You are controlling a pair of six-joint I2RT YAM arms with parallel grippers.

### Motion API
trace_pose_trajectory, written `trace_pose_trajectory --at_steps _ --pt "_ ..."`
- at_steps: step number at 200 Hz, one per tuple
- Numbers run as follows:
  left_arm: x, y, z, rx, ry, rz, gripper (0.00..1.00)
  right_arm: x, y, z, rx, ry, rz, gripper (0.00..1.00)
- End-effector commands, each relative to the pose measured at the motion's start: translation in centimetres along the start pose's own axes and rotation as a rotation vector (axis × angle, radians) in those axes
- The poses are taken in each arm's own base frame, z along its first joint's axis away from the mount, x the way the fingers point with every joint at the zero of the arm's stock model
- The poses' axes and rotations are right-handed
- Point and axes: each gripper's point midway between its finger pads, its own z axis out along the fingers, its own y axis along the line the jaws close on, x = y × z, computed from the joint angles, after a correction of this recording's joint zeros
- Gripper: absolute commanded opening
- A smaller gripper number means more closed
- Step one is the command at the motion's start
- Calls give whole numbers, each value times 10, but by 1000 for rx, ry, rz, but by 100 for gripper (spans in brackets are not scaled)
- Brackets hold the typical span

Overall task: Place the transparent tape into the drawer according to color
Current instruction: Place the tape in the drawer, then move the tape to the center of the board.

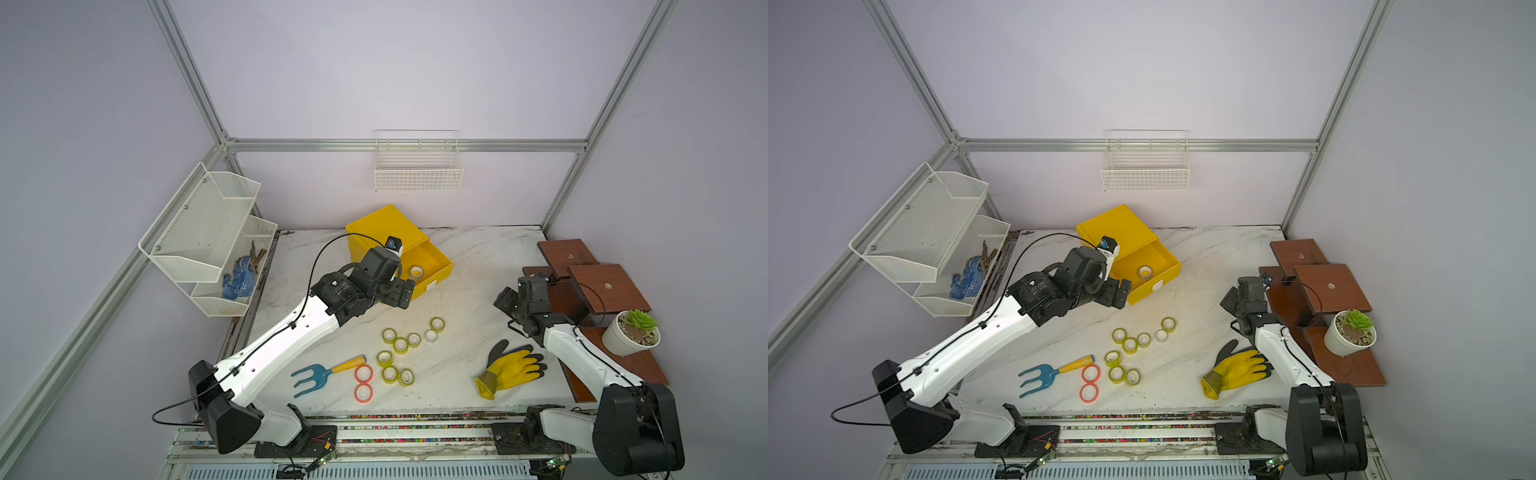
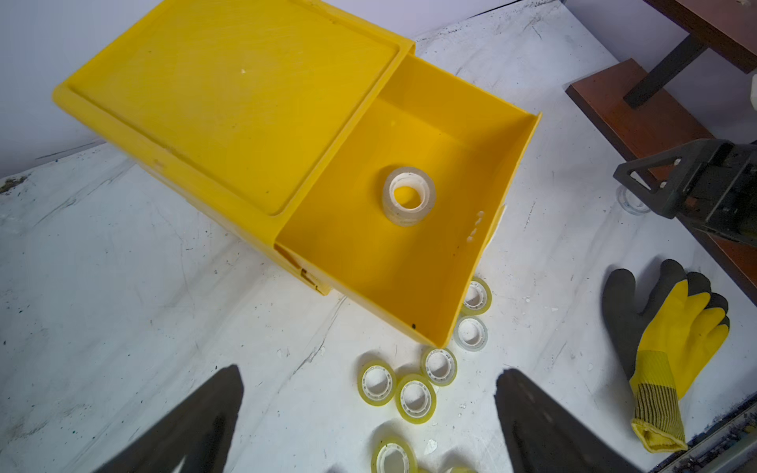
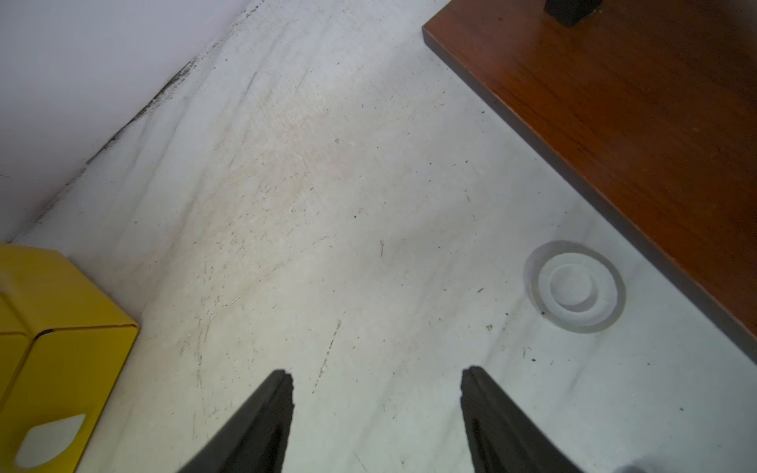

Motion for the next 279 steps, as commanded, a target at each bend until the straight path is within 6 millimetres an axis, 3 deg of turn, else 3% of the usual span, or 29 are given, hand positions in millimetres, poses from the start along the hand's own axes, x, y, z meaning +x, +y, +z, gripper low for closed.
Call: trace_pose_trajectory --at_steps 1,77,132,172,228,256,279 --pt "-20 9 -14 8 -104 -71 100 -12 -12 4 104 -32 -50 70" --pt "-5 17 -2 24 -66 -80 100 0 -51 30 345 9 -86 70" --pt "1 11 3 58 -46 -77 100 1 -55 36 389 30 -78 70" --pt "1 10 -1 71 -58 -76 100 19 -61 52 417 108 -63 70" --pt "2 9 -1 77 -59 -70 100 24 -76 61 472 167 -38 70" --pt "2 10 -2 74 -65 -72 100 30 -73 72 447 216 -48 70" --pt "0 13 -4 60 -72 -72 100 48 -54 85 338 310 -48 68"
